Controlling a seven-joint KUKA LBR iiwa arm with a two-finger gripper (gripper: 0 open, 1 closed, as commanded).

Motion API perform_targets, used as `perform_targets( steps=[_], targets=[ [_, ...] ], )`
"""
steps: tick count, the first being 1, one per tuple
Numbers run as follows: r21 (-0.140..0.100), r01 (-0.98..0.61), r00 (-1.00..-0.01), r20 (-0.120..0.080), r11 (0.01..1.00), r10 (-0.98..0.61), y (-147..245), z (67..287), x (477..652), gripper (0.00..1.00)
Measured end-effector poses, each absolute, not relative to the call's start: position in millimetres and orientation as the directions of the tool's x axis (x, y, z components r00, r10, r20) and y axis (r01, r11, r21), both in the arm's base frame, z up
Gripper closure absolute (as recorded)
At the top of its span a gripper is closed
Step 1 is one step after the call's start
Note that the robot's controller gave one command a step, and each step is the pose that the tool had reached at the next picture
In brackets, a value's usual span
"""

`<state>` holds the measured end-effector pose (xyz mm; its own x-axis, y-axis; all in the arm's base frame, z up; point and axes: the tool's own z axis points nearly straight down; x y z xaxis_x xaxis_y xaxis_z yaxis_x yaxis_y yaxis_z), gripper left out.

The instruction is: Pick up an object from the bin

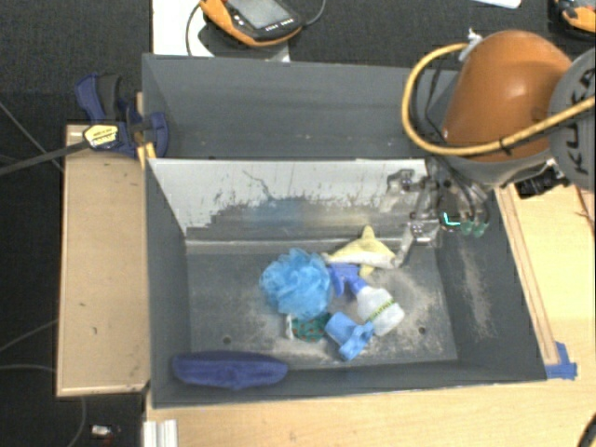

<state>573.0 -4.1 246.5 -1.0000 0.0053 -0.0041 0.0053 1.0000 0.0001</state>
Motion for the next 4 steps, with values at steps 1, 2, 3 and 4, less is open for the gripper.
perform_targets(
  steps=[1,2,3,4],
  targets=[
    [0.000,0.005,-1.000,-0.004,1.000,0.005,-4,246,573.0,0.00],
    [0.000,0.005,-1.000,-0.004,1.000,0.005,-4,247,573.0,0.00],
    [0.000,0.005,-1.000,-0.004,1.000,0.005,-4,247,573.0,0.00],
    [-0.001,-0.062,-0.998,-0.001,0.998,-0.062,9,267,570.2,0.00]
  ],
)
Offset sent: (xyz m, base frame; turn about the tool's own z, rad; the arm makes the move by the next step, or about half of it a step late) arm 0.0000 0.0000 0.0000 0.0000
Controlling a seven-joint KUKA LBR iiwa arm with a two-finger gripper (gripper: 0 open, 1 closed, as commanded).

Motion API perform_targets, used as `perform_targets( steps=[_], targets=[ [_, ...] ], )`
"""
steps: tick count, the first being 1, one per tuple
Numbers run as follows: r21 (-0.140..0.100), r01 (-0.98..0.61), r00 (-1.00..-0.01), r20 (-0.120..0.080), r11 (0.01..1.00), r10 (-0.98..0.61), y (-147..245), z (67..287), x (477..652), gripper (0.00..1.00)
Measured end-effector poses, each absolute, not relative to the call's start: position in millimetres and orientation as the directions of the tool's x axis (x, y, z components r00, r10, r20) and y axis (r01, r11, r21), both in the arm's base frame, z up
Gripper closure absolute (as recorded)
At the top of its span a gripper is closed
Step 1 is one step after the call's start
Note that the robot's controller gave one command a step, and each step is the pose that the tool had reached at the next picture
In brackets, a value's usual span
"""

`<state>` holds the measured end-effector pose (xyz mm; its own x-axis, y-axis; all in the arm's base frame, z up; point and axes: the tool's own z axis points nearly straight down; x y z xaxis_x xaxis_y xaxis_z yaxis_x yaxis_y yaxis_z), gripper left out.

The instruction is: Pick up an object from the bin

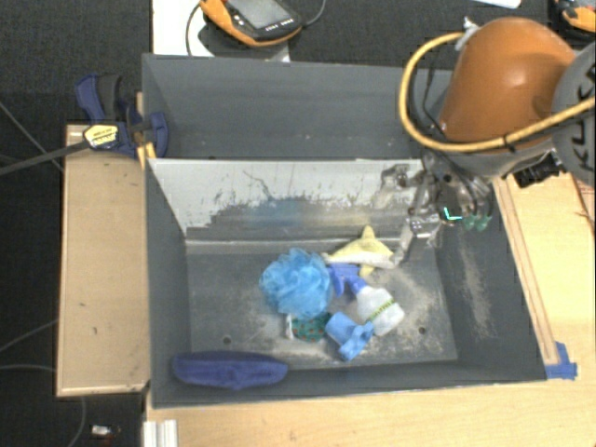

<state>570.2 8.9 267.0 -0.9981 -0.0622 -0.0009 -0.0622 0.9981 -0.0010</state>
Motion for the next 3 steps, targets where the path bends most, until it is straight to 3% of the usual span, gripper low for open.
perform_targets(
  steps=[1,3],
  targets=[
    [0.000,-0.142,-0.990,-0.013,0.990,-0.142,28.9,298.1,569.3,0.00],
    [-0.001,-0.140,-0.990,-0.010,0.990,-0.140,28.0,296.6,568.8,0.00]
  ],
)
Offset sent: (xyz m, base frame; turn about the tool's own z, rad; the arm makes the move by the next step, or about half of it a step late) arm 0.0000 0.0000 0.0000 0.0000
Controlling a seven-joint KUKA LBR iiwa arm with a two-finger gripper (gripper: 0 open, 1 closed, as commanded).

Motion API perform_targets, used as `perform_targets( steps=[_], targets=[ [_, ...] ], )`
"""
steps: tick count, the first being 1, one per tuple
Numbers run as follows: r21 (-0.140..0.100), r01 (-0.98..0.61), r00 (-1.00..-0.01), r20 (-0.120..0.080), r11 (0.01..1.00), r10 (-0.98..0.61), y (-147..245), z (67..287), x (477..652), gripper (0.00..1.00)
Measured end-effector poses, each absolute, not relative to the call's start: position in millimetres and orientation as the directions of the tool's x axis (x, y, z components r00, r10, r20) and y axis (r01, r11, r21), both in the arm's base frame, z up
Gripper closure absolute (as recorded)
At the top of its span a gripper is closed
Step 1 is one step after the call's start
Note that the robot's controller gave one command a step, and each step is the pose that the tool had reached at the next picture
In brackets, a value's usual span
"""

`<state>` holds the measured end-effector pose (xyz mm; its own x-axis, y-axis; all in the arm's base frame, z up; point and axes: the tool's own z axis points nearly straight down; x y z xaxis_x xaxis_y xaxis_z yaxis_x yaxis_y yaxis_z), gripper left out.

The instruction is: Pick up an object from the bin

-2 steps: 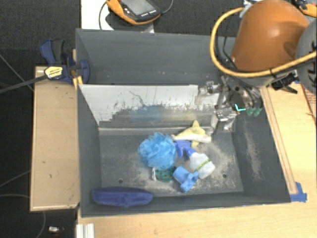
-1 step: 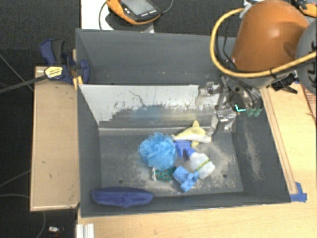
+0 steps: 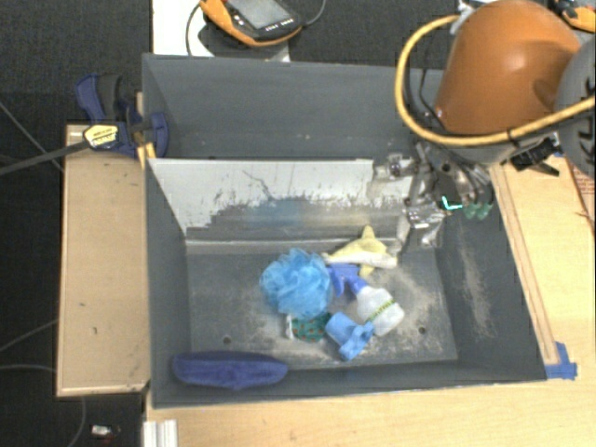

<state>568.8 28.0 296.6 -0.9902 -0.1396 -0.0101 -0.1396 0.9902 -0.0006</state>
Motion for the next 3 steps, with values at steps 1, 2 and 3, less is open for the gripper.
perform_targets(
  steps=[1,2,3],
  targets=[
    [-0.001,-0.139,-0.990,-0.010,0.990,-0.139,28.0,296.6,568.8,0.00],
    [-0.001,-0.139,-0.990,-0.010,0.990,-0.139,28.0,296.6,568.8,0.00],
    [0.000,-0.154,-0.988,-0.009,0.988,-0.154,25.6,293.9,568.8,0.00]
  ],
)
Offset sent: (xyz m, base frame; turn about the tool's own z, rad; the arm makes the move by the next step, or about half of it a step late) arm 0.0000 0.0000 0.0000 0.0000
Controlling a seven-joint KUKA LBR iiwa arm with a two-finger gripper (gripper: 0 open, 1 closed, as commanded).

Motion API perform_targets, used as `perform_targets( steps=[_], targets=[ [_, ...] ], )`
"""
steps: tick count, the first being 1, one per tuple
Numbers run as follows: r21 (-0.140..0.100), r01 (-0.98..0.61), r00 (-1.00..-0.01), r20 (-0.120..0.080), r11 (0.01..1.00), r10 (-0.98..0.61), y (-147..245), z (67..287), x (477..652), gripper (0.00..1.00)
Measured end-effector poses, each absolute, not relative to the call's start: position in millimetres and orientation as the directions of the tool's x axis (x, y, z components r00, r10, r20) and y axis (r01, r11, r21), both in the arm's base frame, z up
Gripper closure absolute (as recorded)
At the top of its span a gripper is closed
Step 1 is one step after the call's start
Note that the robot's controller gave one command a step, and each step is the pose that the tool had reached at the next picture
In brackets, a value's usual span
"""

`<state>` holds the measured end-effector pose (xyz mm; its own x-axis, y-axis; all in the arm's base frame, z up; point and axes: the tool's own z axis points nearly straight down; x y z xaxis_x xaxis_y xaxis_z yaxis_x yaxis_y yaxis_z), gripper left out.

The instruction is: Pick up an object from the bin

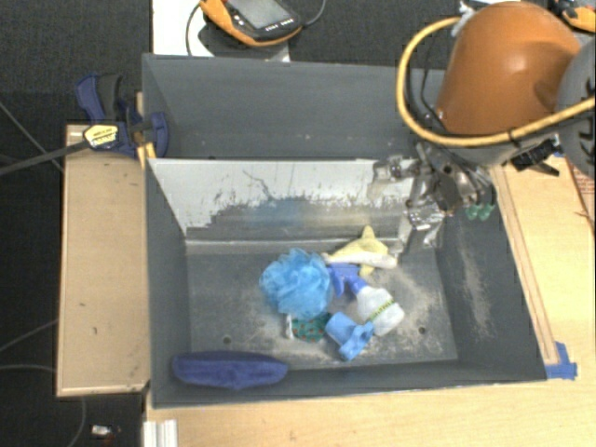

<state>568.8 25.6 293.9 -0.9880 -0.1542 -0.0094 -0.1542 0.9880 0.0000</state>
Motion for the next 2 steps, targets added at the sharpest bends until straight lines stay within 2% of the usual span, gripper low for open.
perform_targets(
  steps=[1,2],
  targets=[
    [-0.007,-0.788,-0.615,-0.009,0.615,-0.788,12.9,206.5,549.0,0.00],
    [-0.007,-0.788,-0.616,-0.009,0.616,-0.788,12.9,206.5,549.0,0.00]
  ],
)
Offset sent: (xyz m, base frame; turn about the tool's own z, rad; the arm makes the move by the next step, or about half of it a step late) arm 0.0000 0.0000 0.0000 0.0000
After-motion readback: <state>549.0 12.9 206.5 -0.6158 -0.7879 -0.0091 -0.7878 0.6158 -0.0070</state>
